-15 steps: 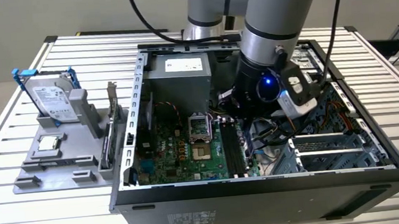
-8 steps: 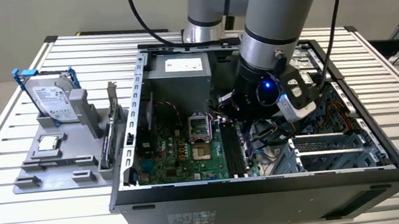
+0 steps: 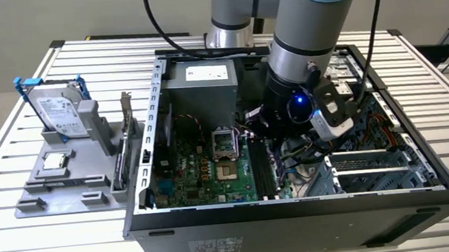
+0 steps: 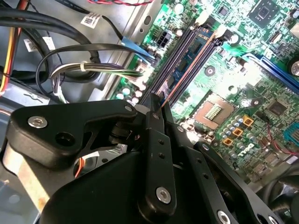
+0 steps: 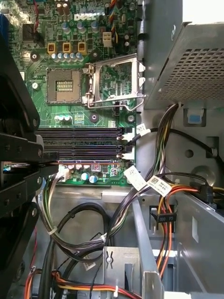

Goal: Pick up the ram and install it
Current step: 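Insert the ram into the slot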

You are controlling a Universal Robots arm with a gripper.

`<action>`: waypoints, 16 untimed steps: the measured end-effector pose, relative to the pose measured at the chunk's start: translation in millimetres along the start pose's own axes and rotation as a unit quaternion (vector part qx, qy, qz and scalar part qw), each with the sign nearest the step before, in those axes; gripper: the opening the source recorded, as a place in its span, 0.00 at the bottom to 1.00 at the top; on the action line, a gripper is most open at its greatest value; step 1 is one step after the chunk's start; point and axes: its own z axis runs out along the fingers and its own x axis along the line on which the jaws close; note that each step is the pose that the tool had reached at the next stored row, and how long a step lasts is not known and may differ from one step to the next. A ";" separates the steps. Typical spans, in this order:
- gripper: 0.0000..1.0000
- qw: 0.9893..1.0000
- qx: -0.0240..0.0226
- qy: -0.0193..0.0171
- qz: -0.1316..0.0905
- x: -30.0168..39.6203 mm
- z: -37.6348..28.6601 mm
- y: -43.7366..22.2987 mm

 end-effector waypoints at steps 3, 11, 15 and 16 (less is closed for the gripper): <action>0.00 1.000 0.000 0.000 0.000 0.2 1.9 -0.1; 0.00 1.000 0.000 0.000 -0.001 0.9 8.9 -0.3; 0.00 1.000 0.000 0.000 -0.001 0.9 13.8 -0.2; 0.00 1.000 0.000 0.000 -0.001 0.9 14.7 -0.2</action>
